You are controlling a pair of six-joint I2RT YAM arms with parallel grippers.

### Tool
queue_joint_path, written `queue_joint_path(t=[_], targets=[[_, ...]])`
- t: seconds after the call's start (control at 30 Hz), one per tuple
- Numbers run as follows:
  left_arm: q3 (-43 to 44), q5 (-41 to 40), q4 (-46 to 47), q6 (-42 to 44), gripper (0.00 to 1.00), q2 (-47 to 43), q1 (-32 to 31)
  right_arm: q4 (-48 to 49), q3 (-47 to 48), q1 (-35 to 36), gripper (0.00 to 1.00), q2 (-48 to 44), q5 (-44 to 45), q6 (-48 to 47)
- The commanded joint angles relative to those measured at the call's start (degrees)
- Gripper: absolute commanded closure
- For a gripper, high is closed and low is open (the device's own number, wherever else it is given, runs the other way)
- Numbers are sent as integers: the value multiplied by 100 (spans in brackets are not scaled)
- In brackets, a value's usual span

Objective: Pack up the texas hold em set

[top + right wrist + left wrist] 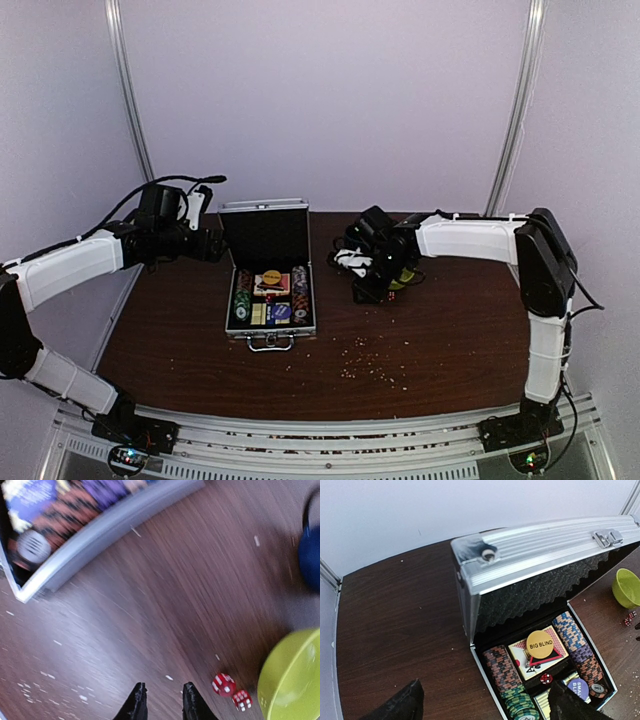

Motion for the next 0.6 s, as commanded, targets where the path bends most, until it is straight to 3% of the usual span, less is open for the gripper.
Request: queue_joint_path(t=[0.0, 0.57], targets=[[47, 75, 92, 2, 12, -47, 59, 80, -282, -237, 74, -264, 438, 5], [43, 109, 95, 2, 12, -37, 62, 22, -121, -447, 69, 199, 752, 119]])
